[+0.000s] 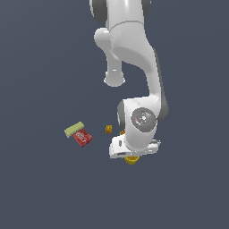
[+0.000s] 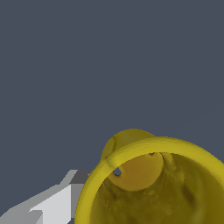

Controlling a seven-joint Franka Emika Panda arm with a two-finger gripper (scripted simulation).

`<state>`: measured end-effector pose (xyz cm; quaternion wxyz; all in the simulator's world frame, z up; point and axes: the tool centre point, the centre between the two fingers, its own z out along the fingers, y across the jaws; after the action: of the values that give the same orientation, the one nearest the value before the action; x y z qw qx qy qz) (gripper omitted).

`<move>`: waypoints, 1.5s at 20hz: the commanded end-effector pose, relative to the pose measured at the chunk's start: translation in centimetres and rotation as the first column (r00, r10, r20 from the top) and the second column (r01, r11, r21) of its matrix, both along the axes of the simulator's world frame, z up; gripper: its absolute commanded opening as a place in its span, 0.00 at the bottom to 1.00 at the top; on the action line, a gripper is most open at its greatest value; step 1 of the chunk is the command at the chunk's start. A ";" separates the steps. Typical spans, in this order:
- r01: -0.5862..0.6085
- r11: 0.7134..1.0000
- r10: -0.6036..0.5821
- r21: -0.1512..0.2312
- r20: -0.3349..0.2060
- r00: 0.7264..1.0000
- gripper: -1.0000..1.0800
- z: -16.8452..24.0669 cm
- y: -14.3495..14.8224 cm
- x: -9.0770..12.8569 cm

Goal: Pick up a designated object from a clutter of objects.

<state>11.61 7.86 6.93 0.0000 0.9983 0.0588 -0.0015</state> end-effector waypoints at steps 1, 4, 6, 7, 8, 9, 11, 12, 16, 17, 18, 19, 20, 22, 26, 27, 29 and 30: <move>0.000 1.000 0.000 0.000 0.003 1.000 0.00 1.5 -0.3 -0.2; 0.000 1.000 0.000 0.000 0.003 1.000 0.00 3.7 -0.8 -0.6; 0.000 1.000 0.000 0.000 0.003 1.000 0.00 5.5 -1.3 -0.9; 0.000 1.000 0.000 0.000 0.003 1.000 0.00 6.5 -1.5 -1.0; 0.000 1.000 0.000 0.000 0.003 1.000 0.00 7.6 -1.7 -1.2; 0.000 1.000 0.000 0.000 0.003 1.000 0.00 8.6 -2.0 -1.4; 0.000 1.000 0.000 0.000 0.003 1.000 0.00 11.0 -2.5 -1.8; 0.000 1.000 0.000 0.000 0.003 1.000 0.00 12.2 -2.8 -2.0; 0.000 1.000 0.000 0.000 0.003 1.000 0.00 17.0 -3.8 -2.8; 0.000 1.000 0.000 0.001 0.003 1.000 0.00 18.2 -4.1 -3.0; 0.000 1.000 0.000 0.001 0.003 1.000 0.00 19.3 -4.4 -3.2; 0.000 1.000 0.000 0.001 0.003 1.000 0.00 20.5 -4.6 -3.3; 0.000 1.000 0.000 0.001 0.003 1.000 0.00 21.7 -4.9 -3.5; 0.000 1.000 0.000 0.001 0.003 1.000 0.00 24.1 -5.4 -3.9; 0.000 1.000 0.000 0.001 0.003 1.000 0.00 28.7 -6.4 -4.5; 0.000 1.000 0.000 0.001 0.003 1.000 0.00 29.7 -6.7 -4.7; 0.000 1.000 0.000 0.001 0.003 1.000 0.00 31.7 -7.1 -4.9; 0.000 1.000 0.000 0.001 0.003 1.000 0.00 32.6 -7.3 -5.0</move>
<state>6.83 0.84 38.01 -0.0005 0.9983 0.0589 0.0001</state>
